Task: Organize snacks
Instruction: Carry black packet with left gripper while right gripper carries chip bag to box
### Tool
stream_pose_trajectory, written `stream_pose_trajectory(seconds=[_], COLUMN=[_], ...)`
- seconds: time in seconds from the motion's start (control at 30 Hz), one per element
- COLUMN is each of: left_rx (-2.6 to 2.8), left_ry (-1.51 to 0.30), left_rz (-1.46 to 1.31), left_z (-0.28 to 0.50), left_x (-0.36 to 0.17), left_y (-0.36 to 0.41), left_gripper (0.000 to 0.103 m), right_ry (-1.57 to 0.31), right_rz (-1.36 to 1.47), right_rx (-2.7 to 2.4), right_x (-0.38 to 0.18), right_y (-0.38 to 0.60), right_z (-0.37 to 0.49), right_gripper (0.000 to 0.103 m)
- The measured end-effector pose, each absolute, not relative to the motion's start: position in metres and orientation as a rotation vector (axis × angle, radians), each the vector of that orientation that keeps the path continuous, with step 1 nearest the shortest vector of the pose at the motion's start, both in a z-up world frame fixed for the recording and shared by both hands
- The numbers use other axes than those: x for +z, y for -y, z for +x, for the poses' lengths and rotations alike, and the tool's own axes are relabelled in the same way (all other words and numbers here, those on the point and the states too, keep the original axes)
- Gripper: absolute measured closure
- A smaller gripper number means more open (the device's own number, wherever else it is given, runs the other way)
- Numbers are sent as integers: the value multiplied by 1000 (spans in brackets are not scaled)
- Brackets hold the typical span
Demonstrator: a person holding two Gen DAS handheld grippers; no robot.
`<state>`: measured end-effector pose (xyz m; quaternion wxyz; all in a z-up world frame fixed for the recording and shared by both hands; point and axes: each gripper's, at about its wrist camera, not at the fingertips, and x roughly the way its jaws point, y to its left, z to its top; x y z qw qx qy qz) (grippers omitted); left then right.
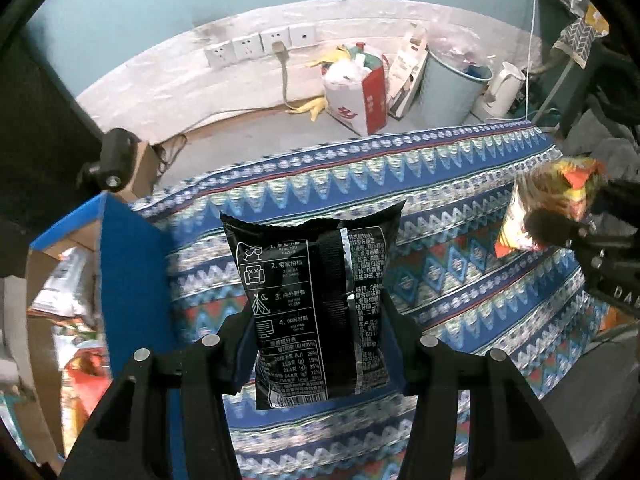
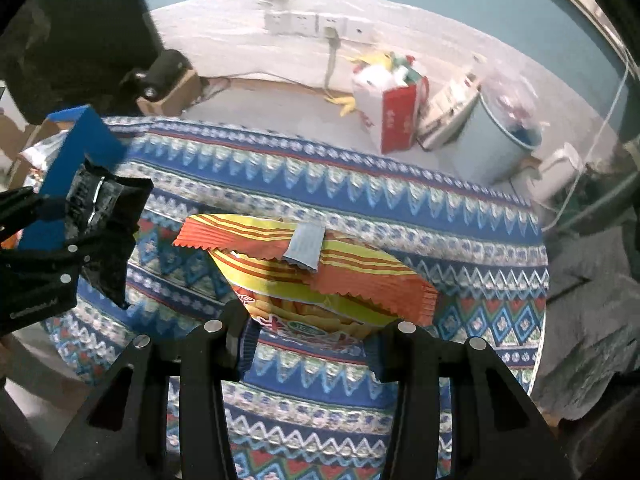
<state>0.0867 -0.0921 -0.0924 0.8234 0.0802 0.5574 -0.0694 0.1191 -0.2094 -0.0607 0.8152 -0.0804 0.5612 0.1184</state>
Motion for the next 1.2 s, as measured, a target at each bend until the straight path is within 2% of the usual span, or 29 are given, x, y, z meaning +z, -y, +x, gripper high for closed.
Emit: stream_pose_trajectory(seconds=[1.2], left_rx=[-19], left_ry=[-1051], left_rz=[23], left_z=[50], left_x=[-43], left_y=[-80], left_gripper=[49], right_ry=[-1078], right_rz=[-334], right_rx=[503], right_x=[-28], right_y=[0], right_z=[116], right_gripper=[60])
